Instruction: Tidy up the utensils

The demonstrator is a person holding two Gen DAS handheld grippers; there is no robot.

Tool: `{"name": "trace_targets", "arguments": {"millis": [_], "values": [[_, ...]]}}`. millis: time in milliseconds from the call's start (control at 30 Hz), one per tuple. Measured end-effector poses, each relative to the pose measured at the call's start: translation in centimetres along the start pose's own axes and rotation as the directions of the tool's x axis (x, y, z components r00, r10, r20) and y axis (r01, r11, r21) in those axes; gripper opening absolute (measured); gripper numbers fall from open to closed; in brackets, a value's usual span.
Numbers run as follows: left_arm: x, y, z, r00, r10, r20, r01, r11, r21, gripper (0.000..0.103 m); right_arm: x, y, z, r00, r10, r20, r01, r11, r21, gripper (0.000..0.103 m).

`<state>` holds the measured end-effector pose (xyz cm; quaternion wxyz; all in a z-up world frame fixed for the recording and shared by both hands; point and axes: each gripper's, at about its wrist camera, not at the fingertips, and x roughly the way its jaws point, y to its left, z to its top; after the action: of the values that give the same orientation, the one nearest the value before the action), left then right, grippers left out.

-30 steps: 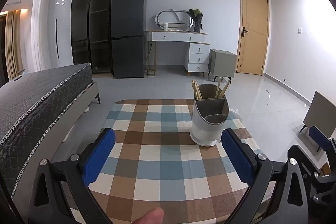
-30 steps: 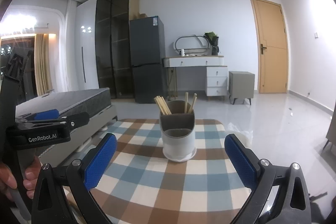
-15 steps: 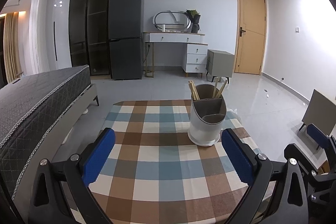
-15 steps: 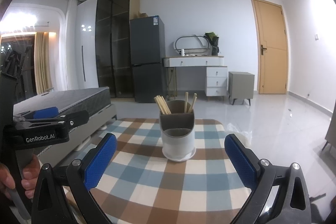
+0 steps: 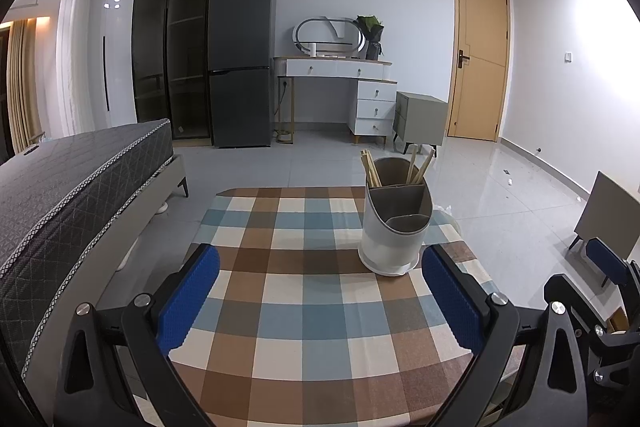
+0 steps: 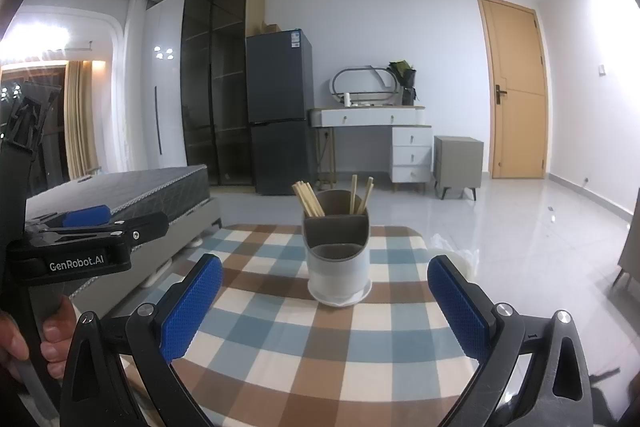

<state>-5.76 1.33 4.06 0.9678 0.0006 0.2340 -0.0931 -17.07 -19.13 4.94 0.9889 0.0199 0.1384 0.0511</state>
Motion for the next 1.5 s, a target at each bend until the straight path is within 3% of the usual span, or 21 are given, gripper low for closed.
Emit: {"name": "trace_targets", "arguments": {"millis": [1500], "values": [[-0.36, 0.21, 0.03, 1.000, -0.019, -0.002, 0.019, 0.999, -0.034, 0.099, 0.25, -0.09, -0.45, 1.000, -0.009, -0.015, 0.009, 1.000, -0.004, 0.103]]}}
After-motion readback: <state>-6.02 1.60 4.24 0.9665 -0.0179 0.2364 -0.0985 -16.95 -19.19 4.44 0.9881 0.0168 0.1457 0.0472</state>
